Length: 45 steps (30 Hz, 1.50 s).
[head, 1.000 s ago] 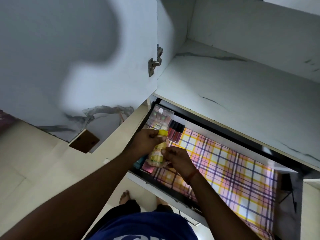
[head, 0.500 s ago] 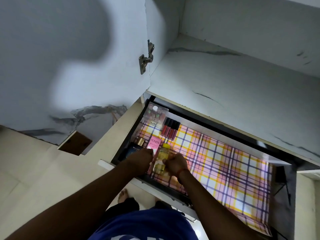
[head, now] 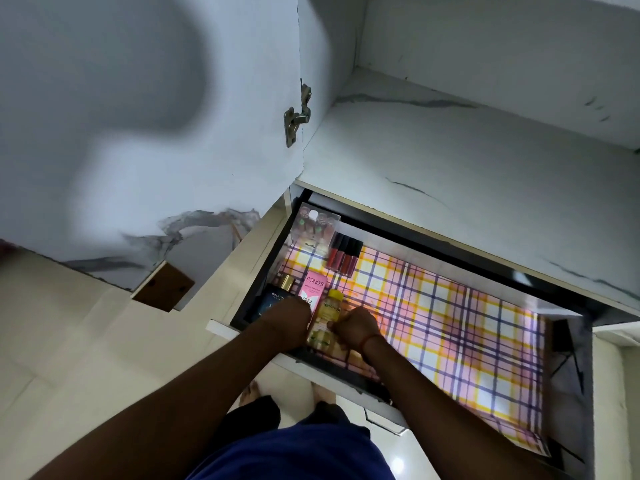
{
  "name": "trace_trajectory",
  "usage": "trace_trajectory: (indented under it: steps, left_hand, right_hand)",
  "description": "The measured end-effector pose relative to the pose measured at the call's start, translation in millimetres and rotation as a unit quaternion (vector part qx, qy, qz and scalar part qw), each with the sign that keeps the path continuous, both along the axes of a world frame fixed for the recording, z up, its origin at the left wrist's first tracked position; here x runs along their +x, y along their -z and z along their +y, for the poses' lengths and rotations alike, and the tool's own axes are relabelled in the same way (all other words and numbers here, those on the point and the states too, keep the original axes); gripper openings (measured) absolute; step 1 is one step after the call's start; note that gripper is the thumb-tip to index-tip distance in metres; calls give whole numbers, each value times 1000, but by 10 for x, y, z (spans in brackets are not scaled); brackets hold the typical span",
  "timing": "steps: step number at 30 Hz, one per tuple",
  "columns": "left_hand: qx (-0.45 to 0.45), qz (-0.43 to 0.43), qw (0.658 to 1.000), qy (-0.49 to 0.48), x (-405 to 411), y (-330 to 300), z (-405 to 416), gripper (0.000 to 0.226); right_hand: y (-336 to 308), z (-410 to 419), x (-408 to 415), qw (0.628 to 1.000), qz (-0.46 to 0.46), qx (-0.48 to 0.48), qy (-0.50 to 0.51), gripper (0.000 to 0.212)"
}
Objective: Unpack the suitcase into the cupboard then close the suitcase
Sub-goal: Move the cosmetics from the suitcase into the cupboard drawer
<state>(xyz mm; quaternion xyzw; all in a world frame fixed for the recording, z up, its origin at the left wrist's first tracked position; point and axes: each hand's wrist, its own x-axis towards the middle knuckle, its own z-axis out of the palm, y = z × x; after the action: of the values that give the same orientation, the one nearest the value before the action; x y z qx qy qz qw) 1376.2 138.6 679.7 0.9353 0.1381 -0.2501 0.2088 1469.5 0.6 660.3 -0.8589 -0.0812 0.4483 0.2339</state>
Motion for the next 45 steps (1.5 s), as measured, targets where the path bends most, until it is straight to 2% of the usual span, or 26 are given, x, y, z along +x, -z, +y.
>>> trace_trajectory:
  steps: [4,9,11,14,16,18,20,22,25,29,33,37,41,45]
  left_hand:
    - [6,-11,1000,8,-27,-1,16,24]
    - [-28,-55,998,-5,-77,-96,65,21]
    - [-31,-97,995,-19,-122,-197,103,20]
    - [-56,-193,979,-41,-179,-362,185,14]
    - [-63,-267,959,-77,-368,-516,182,8]
    - [-78,-290,951,-76,-459,-549,216,5]
    - [-59,-310,942,-116,-641,-651,197,8]
    - [-20,-362,916,-172,-887,-764,124,9]
    - [8,-402,869,-288,-1365,-874,-123,18]
    - [84,-371,811,-445,-2198,-889,-592,36]
    - [136,-333,743,-565,-3081,-883,-1077,57]
    - [165,-299,671,-657,-4008,-859,-1710,62]
    - [168,-269,625,-713,-4971,-713,-2429,61]
    - [171,-253,593,-745,-6040,-527,-3160,41]
  right_hand:
    - [-69,-45,-38,1000,-8,-7,-14,35]
    - [-264,-152,-94,999,-35,20,23,28]
    - [-382,-197,-142,995,-71,52,55,20]
    - [-613,-216,-140,981,-105,125,107,30]
    - [-831,-189,-175,975,-119,168,83,34]
    - [-870,-157,-159,968,-137,201,65,35]
    - [-947,-66,-176,960,-151,233,15,27]
    - [-1022,90,-223,952,-141,264,-64,22]
    - [-1138,312,-451,926,-171,292,-169,29]
    - [-1218,396,-1039,887,-181,322,-278,4]
    - [-1156,411,-1826,812,-198,361,-413,29]
    - [-1081,240,-2875,730,-184,384,-534,34]
    - [-962,-131,-3932,687,-154,392,-592,36]
    - [-791,-698,-4999,665,-126,388,-626,35]
